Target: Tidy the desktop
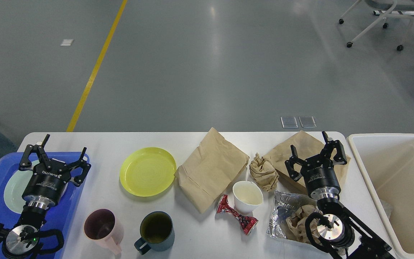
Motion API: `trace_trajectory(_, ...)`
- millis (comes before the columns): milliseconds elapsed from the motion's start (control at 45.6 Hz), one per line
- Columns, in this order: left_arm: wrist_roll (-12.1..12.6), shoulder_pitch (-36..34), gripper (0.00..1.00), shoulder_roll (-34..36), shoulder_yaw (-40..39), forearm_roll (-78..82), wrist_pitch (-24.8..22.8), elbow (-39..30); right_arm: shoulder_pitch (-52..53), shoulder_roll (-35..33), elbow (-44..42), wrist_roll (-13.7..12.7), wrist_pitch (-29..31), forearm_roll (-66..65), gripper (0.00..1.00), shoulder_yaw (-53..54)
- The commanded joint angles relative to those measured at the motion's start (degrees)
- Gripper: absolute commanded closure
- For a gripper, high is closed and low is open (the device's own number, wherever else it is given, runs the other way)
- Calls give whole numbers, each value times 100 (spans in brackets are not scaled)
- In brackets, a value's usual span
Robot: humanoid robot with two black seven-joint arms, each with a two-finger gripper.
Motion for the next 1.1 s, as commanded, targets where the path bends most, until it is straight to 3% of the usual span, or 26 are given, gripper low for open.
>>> trace_trajectory(0,1,12,1,16,-3,-39,-7,2,4,0,1,0,5,0,0,0)
trace_trajectory(373,1,-5,1,86,41,14,177,20,-4,0,1,0,6,0,0,0)
trace_trajectory(526,-17,-338,1,1130,716,-57,256,134,4,0,1,0,5,0,0,0)
trace_trajectory(614,1,-1067,1,1860,1927,-48,353,257,-4,0,1,0,6,0,0,0)
trace_trajectory(790,1,-3043,1,2942,5398,-48,344,319,-4,0,1,0,-3,0,0,0)
trace_trajectory(943,71,-5319,1,3241,8421,-31,186,248,-4,0,1,0,-3,0,0,0)
trace_trajectory(1075,80,-7113,1,3075,10971,13,28,231,-4,0,1,0,-3,0,0,0)
